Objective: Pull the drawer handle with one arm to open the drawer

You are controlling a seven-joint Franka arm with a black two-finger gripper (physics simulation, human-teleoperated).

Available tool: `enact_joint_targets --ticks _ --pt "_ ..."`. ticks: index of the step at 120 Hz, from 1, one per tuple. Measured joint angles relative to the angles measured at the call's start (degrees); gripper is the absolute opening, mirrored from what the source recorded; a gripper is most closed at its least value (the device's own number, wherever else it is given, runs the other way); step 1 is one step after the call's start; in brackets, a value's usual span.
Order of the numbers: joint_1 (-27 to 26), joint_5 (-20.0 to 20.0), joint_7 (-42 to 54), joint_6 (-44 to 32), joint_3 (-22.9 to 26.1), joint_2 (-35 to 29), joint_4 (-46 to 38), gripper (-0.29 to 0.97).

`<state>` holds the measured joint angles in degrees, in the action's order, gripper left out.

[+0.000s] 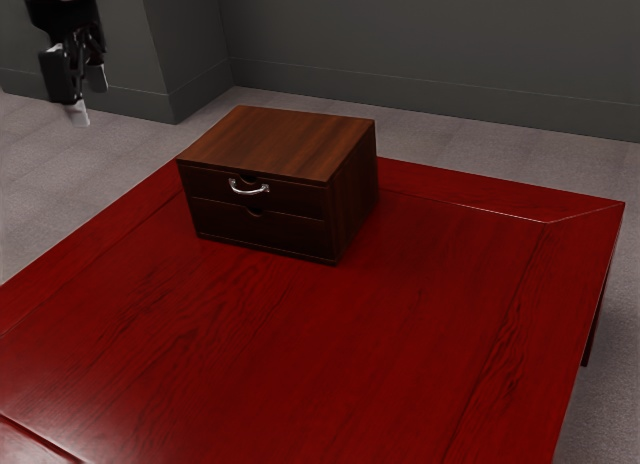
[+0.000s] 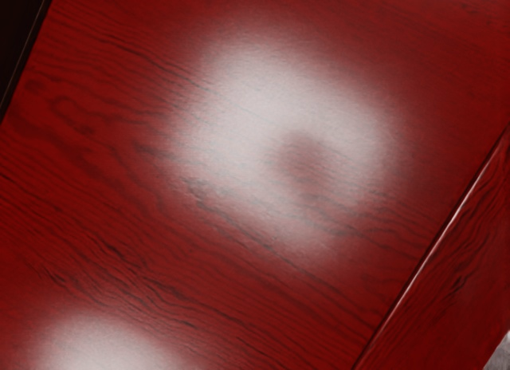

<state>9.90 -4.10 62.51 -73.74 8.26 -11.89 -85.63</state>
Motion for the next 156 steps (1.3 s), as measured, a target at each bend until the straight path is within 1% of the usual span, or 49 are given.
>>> enact_joint_targets --ticks 10,25,42,56,64,72,89,101,113,126,142,156 --pt "0.4 -0.3 0.2 -0.2 -0.1 1.7 0.6 0.68" --pt "0.0 -0.3 0.4 -0.5 0.0 2.6 0.8 0.68" --pt "-1.8 -0.5 0.7 -0.3 -0.5 5.1 -0.8 0.68" --pt "-3.5 -2.6 2.2 -0.9 0.0 6.7 -3.1 0.68" --pt "-3.5 -3.4 4.1 -2.5 1.2 6.8 -5.1 0.68" --pt "-3.8 -3.9 6.6 -4.5 2.0 6.4 -6.9 0.68" --pt "-3.6 -4.3 12.1 -10.4 2.3 4.9 -14.1 0.68" --pt "-3.5 -4.4 15.3 -14.2 2.8 4.5 -17.5 0.68" --pt "-3.4 -4.8 18.3 -18.2 5.3 4.2 -19.8 0.68" --pt "-3.8 -5.0 21.6 -23.8 7.3 3.0 -24.3 0.68" --pt "-3.4 -5.1 25.1 -31.2 8.6 3.1 -27.4 0.68" --pt "-2.5 -5.0 28.0 -36.0 8.7 4.9 -27.0 0.68"
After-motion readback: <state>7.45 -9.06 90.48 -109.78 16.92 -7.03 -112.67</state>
